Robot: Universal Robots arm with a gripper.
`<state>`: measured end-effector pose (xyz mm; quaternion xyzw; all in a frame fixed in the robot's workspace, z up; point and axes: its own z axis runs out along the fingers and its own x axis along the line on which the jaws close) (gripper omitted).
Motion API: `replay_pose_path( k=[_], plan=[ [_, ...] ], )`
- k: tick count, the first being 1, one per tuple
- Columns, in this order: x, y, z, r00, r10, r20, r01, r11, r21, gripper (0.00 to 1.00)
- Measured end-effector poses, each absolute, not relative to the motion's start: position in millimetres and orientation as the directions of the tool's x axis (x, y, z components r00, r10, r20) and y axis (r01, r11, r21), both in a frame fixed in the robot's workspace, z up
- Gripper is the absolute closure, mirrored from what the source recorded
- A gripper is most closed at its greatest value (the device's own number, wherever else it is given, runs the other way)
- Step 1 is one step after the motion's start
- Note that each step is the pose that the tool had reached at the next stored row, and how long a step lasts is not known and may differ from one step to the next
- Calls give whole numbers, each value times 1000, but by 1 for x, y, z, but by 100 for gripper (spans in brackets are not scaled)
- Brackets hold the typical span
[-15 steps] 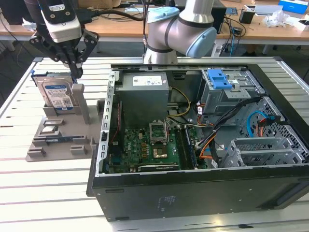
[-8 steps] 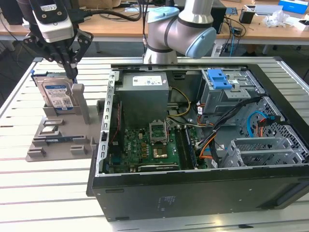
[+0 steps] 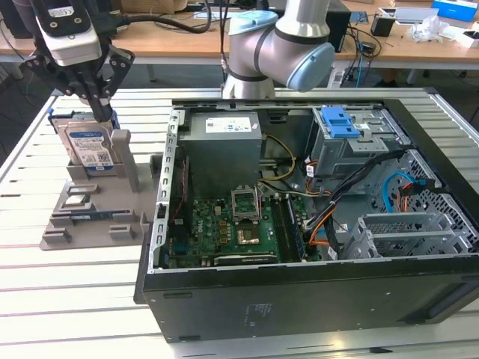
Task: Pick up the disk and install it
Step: 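Reach for the disk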
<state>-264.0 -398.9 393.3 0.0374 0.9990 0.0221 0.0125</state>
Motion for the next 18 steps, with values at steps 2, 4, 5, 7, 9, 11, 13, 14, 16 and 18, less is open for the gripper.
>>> replay_pose_path(
  k=[2, 4, 5, 7, 9, 11, 13, 14, 16, 18],
  plan=[
    [-269, -399, 393, -997, 75, -23, 74, 996, 45, 89],
    [-272, -399, 393, -997, 75, -23, 74, 996, 45, 89],
    [-274, -399, 393, -997, 75, -23, 74, 996, 45, 89],
    [-278, -399, 393, -997, 75, -23, 74, 996, 45, 89],
    [-281, -399, 393, -997, 75, -23, 74, 996, 45, 89],
    [-285, -399, 393, -997, 75, -23, 74, 996, 45, 89],
    [-288, -399, 393, -997, 75, -23, 74, 996, 45, 89],
    [-289, -399, 393, -997, 75, -23, 74, 996, 45, 89],
    [-293, -399, 393, -997, 75, -23, 74, 996, 45, 89],
    [-297, -399, 393, -997, 75, -23, 74, 996, 45, 89]
  ],
)
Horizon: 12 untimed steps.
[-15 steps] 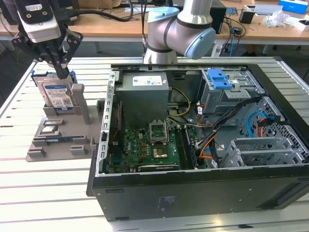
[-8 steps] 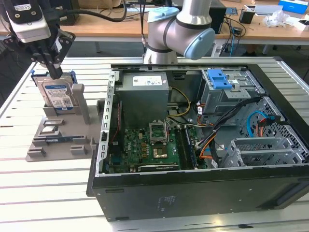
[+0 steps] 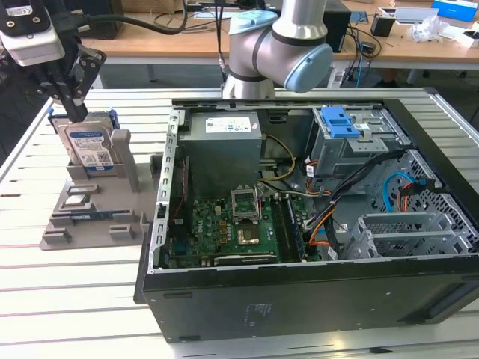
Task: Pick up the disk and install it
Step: 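Reach for the disk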
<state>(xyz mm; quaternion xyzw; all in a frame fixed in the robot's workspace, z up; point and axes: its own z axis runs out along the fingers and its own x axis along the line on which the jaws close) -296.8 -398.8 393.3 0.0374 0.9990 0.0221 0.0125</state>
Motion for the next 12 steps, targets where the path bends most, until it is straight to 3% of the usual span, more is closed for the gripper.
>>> replay_pose_path(
  k=[12],
  plan=[
    [-316, -399, 393, -997, 75, -23, 74, 996, 45, 89]
  ],
)
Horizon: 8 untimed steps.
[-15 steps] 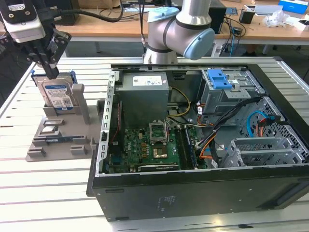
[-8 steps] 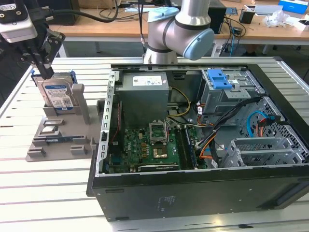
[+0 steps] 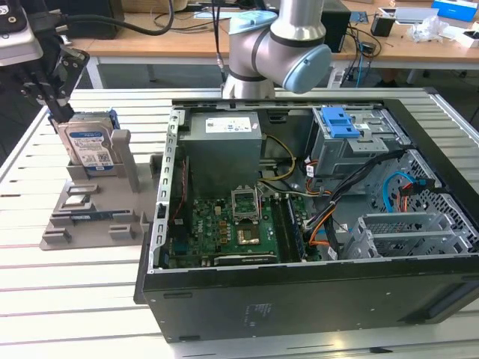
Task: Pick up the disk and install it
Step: 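Reach for the disk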
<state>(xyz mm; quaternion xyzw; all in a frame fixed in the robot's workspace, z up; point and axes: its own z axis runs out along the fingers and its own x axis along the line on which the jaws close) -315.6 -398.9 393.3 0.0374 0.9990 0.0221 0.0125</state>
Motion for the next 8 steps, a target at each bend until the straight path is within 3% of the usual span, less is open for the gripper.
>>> replay_pose_path(
  k=[8],
  plan=[
    [-327, -399, 393, -997, 75, -23, 74, 996, 45, 89]
  ],
)
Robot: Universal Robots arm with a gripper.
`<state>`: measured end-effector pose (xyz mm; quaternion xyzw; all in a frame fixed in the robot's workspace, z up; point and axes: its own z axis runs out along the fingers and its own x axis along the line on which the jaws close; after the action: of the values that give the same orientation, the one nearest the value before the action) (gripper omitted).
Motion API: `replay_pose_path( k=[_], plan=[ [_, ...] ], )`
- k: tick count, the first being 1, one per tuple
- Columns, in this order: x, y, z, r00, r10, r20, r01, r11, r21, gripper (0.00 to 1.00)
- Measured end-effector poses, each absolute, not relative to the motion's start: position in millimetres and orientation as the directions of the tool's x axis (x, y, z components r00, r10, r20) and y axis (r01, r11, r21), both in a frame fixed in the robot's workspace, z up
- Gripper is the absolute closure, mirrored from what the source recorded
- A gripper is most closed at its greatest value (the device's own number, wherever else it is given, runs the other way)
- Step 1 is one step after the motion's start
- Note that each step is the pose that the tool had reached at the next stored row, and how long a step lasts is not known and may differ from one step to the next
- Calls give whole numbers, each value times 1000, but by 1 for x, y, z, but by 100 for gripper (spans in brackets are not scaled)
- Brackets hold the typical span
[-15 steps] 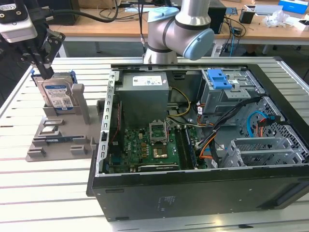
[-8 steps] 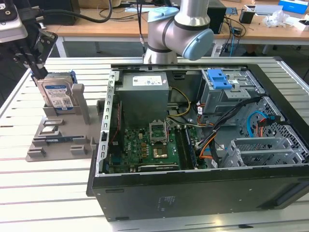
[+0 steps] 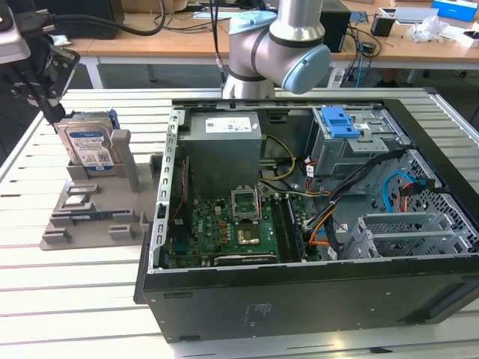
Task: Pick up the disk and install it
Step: 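Reach for the disk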
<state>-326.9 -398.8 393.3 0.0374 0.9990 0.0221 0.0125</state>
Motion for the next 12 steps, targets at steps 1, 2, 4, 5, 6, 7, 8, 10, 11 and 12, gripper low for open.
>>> replay_pose_path(
  k=[1, 2, 4, 5, 6, 7, 8, 10, 11, 12],
  plan=[
    [-329, -399, 393, -997, 75, -23, 74, 996, 45, 89],
    [-330, -399, 393, -997, 75, -23, 74, 996, 45, 89],
    [-333, -399, 393, -997, 75, -23, 74, 996, 45, 89],
    [-334, -399, 393, -997, 75, -23, 74, 996, 45, 89],
    [-335, -399, 393, -997, 75, -23, 74, 996, 45, 89],
    [-336, -399, 393, -997, 75, -23, 74, 996, 45, 89],
    [-338, -399, 393, -997, 75, -23, 74, 996, 45, 89],
    [-343, -399, 393, -997, 75, -23, 74, 996, 45, 89],
    [-345, -399, 393, -997, 75, -23, 74, 996, 45, 89],
    [-348, -399, 393, -997, 75, -23, 74, 996, 45, 89]
  ],
)
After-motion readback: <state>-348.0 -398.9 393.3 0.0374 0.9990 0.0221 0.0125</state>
